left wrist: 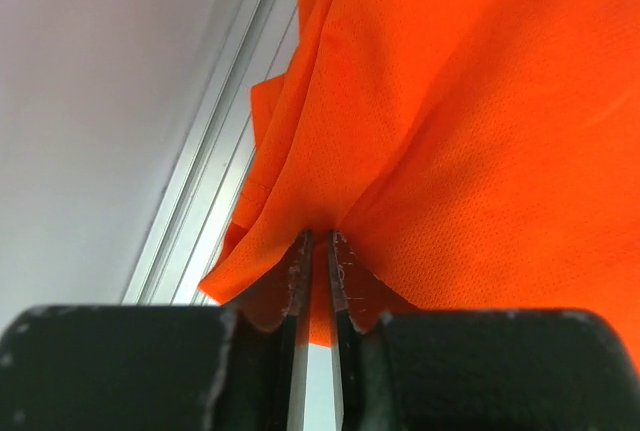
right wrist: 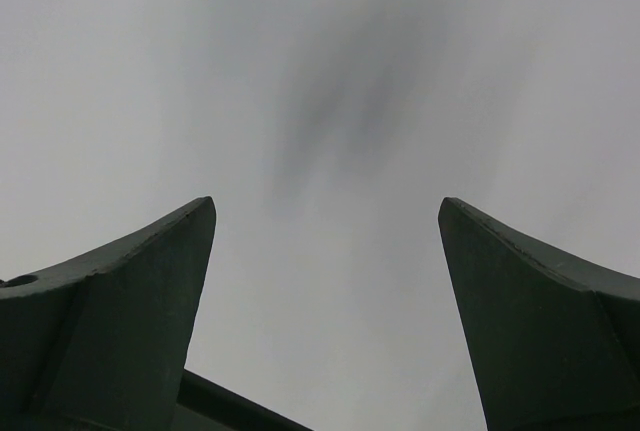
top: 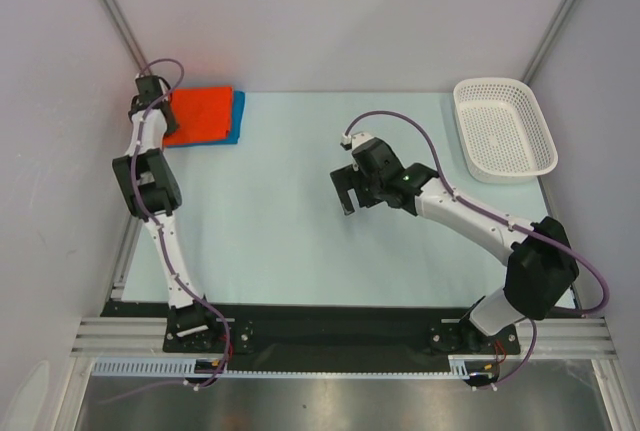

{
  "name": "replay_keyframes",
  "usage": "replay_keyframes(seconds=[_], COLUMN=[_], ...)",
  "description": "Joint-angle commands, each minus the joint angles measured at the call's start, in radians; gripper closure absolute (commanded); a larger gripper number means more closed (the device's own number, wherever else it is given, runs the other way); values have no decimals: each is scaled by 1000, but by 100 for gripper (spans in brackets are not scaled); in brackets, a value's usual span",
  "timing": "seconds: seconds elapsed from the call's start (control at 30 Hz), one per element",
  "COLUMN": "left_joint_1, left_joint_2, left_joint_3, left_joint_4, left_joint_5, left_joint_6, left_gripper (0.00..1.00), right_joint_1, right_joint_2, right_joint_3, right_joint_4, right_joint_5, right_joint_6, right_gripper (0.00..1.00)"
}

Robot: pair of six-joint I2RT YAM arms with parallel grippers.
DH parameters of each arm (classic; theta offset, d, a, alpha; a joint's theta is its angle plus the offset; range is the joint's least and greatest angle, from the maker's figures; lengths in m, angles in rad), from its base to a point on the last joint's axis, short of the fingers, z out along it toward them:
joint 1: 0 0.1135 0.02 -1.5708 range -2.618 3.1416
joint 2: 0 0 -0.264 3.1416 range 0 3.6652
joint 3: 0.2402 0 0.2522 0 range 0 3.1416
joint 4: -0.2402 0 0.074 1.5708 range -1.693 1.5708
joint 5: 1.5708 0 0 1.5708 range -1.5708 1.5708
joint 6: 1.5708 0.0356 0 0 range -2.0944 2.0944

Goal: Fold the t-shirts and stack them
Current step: Neatly place the folded tshirt to the corner

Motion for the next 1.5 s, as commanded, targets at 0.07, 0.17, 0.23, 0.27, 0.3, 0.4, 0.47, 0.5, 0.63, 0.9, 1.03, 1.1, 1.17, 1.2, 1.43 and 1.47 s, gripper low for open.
replay_keyframes(seconds=[0.07, 0.17, 0.23, 0.27, 0.3, 0.4, 0.47, 0.5, 0.63, 0.9, 1.03, 1.1, 1.17, 1.2, 1.43, 1.47], left_joint_1=[15, -25, -46, -72, -86, -151, -200, -215, -315, -353, -376, -386, -389, -390, -390, -392], left_joint_2=[-77, -156, -189, -221, -236, -285, -296, -293, -215, -98, -66, -51, -32, -29, -11, -5], left_joint_3=[22, -18, -24, -24, -30, -71, -98, -113, -72, 11, 34, 45, 51, 54, 63, 63], left_joint_4=[11, 15, 5, 1, -5, 2, 16, 16, -37, -96, -103, -111, -107, -105, -99, -97], left_joint_5=[12, -27, -33, -31, -30, -9, 10, 18, -51, -136, -188, -249, -266, -297, -328, -327], left_joint_6=[-10, -6, 9, 13, 20, 40, 43, 77, 117, 88, 112, 132, 157, 166, 203, 203], left_gripper=[77, 57, 52, 49, 45, 37, 31, 29, 25, 28, 30, 32, 34, 36, 41, 41], right_joint_1=[25, 31, 34, 37, 39, 43, 43, 45, 48, 48, 43, 42, 40, 37, 22, 19], right_joint_2=[-8, -25, -36, -49, -57, -105, -128, -152, -233, -329, -336, -333, -335, -335, -323, -317], right_joint_3=[55, 55, 52, 48, 36, -7, -30, -39, -131, -212, -228, -223, -220, -220, -217, -214], right_joint_4=[2, 2, -3, -4, -6, 14, 25, 26, 35, 25, 31, 34, 34, 37, 46, 46], right_joint_5=[18, 24, 29, 32, 34, 35, 34, 34, 46, 60, 58, 55, 55, 55, 38, 37], right_joint_6=[10, 8, 8, 10, 11, 18, 28, 33, 63, 96, 100, 94, 88, 87, 82, 80], right_gripper=[0, 0, 0, 0, 0, 0, 0, 0, 0, 0, 0, 0, 0, 0, 0, 0])
